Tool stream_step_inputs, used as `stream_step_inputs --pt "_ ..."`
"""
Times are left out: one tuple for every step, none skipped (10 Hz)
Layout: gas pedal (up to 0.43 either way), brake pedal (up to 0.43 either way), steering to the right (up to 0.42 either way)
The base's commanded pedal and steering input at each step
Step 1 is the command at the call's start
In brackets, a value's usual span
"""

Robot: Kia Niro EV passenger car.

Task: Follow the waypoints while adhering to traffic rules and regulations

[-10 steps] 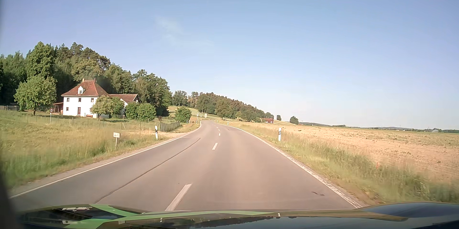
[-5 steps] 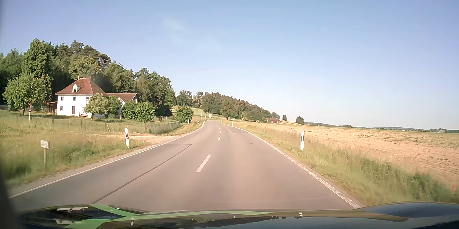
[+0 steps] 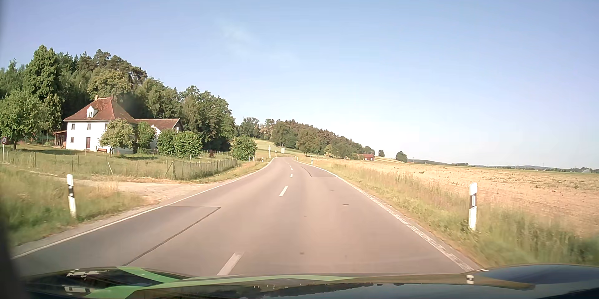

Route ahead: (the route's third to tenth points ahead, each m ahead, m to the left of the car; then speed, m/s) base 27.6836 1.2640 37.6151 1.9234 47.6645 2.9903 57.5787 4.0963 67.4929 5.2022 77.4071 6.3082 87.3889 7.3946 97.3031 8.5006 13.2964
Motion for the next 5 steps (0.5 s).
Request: stream_step_inputs --pt "0.390 0.000 -0.018" --pt "0.390 0.000 -0.017" --pt "0.390 0.000 -0.016" --pt "0.398 0.000 -0.014" --pt "0.398 0.000 -0.014"
